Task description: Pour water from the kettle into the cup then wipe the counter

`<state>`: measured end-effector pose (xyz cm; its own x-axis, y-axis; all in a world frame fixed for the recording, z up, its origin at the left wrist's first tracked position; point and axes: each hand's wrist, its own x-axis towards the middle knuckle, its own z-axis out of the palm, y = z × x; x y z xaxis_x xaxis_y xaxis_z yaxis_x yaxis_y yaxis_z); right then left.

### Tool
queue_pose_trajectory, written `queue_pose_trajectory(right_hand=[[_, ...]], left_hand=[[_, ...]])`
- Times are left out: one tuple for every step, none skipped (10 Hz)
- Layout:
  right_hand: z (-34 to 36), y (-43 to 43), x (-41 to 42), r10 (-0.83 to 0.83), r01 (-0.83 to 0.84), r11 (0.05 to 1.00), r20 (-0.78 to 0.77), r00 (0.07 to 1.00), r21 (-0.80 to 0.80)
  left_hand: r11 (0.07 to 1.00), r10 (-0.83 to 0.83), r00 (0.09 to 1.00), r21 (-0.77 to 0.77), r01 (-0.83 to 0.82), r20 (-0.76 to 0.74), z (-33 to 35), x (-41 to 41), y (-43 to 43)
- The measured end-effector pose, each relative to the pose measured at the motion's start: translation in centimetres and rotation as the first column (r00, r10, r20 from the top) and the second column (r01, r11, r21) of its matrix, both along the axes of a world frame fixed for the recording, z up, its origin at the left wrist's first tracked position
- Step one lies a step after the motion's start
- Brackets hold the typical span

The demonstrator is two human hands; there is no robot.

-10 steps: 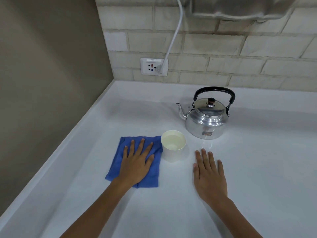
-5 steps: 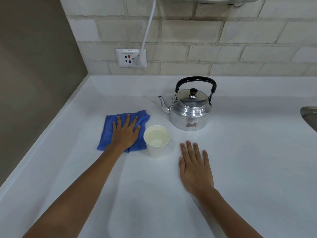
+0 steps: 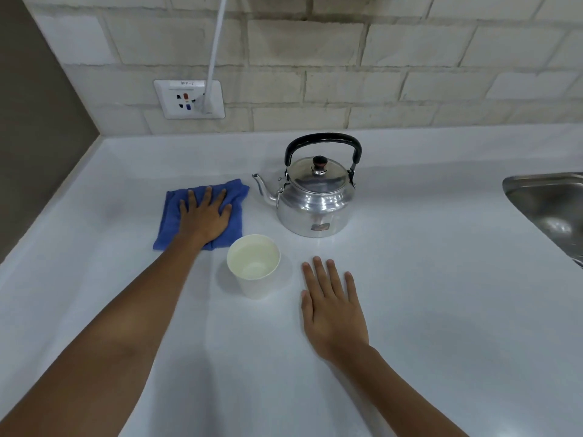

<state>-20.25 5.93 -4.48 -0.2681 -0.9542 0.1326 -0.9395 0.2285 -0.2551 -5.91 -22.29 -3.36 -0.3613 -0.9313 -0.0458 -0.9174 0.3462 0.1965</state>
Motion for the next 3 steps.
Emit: queue_pose_trajectory(right_hand=[[-0.03, 0.0, -0.11, -0.006, 0.007, 1.0, -0.011, 1.0, 0.006], [0.05, -0.04, -0.04, -0.005, 0.005, 1.0, 0.002, 1.0, -0.001], [-0.09, -0.05, -0.06, 0.004, -0.004, 1.0, -0.004, 1.0, 0.007]], left_hand=[[1.0, -0.017, 1.0, 0.0, 0.017, 0.004, -0.11, -0.37, -0.38], [0.999, -0.017, 1.0, 0.027, 0.017, -0.007, 0.33, -0.17, -0.02], [0.999, -0.024, 0.999, 0.036, 0.025, -0.039, 0.53, -0.25, 0.19]])
